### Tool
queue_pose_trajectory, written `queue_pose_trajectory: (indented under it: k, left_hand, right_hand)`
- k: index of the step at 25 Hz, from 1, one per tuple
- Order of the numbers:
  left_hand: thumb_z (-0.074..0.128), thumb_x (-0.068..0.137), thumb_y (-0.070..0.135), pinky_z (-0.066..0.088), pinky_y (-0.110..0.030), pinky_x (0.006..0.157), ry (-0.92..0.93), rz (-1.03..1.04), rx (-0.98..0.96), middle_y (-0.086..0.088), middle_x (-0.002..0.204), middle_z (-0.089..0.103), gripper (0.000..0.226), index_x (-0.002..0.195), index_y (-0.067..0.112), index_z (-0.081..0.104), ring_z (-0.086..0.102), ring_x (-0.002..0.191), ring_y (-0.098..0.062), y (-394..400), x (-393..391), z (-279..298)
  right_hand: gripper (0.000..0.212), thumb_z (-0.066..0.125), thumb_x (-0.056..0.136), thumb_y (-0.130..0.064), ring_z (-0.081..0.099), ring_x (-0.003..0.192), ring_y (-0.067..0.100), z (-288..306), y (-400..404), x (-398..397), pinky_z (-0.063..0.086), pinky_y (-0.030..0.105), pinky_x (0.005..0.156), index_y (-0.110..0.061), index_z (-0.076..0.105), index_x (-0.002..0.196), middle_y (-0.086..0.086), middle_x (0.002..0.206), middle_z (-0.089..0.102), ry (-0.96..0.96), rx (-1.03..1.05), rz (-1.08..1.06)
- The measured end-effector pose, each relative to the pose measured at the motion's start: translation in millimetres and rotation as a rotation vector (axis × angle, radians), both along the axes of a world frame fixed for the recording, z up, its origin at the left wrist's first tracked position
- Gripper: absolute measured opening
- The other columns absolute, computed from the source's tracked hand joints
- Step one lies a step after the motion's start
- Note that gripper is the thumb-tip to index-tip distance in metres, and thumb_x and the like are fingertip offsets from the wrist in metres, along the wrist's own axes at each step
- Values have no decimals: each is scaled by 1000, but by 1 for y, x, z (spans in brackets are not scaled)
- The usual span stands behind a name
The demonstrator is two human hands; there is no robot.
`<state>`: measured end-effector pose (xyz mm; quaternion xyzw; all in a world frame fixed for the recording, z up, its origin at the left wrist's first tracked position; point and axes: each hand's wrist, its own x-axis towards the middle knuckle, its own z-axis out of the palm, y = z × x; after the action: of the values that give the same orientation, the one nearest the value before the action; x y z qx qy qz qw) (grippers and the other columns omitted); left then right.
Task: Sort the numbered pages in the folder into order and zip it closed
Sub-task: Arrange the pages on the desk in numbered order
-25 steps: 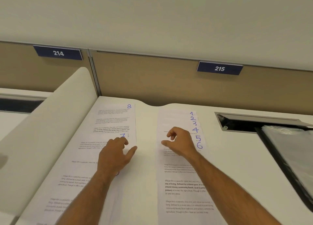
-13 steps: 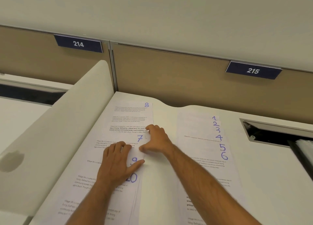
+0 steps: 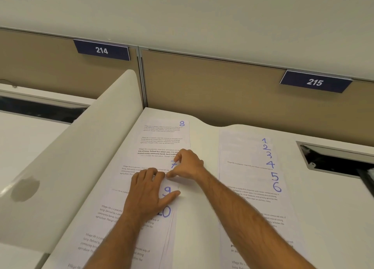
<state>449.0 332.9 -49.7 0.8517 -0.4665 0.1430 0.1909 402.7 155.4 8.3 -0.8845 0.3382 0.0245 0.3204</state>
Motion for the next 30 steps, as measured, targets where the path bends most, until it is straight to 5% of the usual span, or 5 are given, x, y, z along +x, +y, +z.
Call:
queue_pose_trajectory:
  k: [4,11,16,24,30]
  left_hand:
    - [40,83,80,41,-36,85,-7,-1,4,5,99,54,62,100,24,62,52,92,-18,-2,0,2]
    - [40,83,81,41,-36,87,18,33,14,5,100,53,63,102,24,62,50,93,-19,-2,0,0]
    - [38,83,82,42,-35,85,19,21,1,5,100,54,65,101,24,61,51,91,-18,0,0,1]
    - [47,82,78,42,-35,84,3,13,-31,7,96,55,59,100,24,61,52,88,-18,5,0,3]
    - [43,83,79,41,-35,86,-13,2,-23,7,97,55,63,102,23,62,53,89,-19,4,1,2]
  right_hand:
    - [77,90,62,-47,53,114,19,0,-4,0,50,40,99,-26,52,126,0,124,51,11,-33,25]
    - [29,81,72,-40,64,91,17,1,-5,8,57,37,85,-25,62,89,-6,92,64,3,-14,15]
    - [12,77,83,-25,68,83,19,9,-1,8,57,33,75,-19,67,79,-2,84,69,-212,123,-80]
    - [27,77,80,-19,50,61,14,70,-38,9,41,28,60,-8,60,63,-3,64,57,-562,271,-284]
    - [13,74,87,-6,68,73,19,146,-74,-17,59,38,73,-14,68,79,5,82,71,-871,392,-231]
